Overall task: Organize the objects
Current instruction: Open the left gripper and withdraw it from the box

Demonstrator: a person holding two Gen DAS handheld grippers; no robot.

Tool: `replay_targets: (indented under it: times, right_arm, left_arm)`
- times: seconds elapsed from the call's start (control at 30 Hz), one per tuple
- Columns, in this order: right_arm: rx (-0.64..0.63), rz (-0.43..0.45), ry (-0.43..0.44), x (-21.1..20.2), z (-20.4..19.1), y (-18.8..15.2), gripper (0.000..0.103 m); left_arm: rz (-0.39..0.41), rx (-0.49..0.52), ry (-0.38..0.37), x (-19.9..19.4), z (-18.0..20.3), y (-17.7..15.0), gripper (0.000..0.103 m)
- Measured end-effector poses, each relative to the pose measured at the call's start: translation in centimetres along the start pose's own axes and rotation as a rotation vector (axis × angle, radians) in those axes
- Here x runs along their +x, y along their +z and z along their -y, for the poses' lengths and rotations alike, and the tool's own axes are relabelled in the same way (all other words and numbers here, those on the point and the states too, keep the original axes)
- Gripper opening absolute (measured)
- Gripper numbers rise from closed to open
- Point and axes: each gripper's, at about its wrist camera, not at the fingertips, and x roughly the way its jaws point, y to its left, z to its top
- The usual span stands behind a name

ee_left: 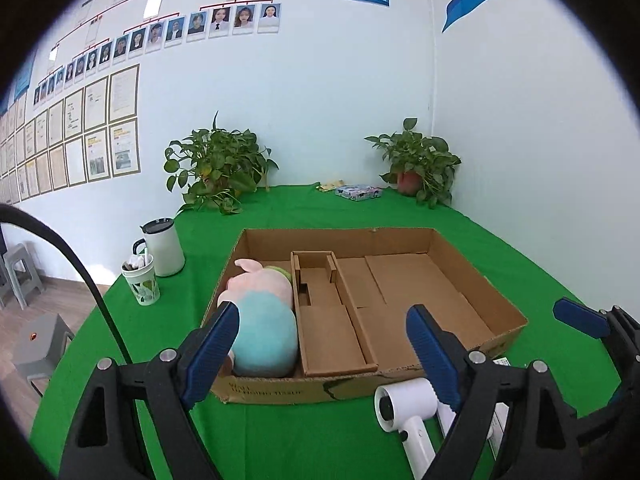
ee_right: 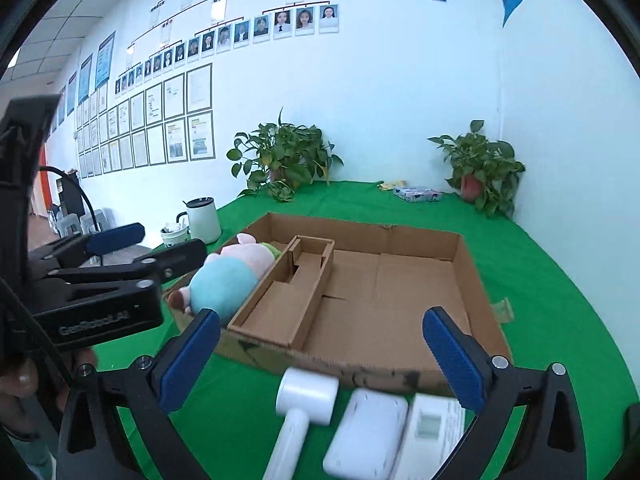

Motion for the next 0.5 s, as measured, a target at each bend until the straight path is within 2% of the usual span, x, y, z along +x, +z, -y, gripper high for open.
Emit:
replay_targets:
  times: [0.1, 0.23, 0.5]
  right_arm:
    - [-0.002, -0.03, -0.041, -1.8, -0.4, -1.5, 0.102]
    - [0.043, -0.077, -0.043, -3.4, 0.0, -3.5, 0.102]
    - [0.072, -0.133, -0.048, -3.7, -0.4, -6.2, 0.102]
  left_arm:
    - [0.006, -0.01, 0.025, -1.4, 0.6, -0.9, 0.086]
    - [-0.021, -0.001, 0.049, -2.6, 0.6, -2.3, 0.086]
    - [-0.058, 0.038, 0.115, -3.8, 0.9, -4.3, 0.086]
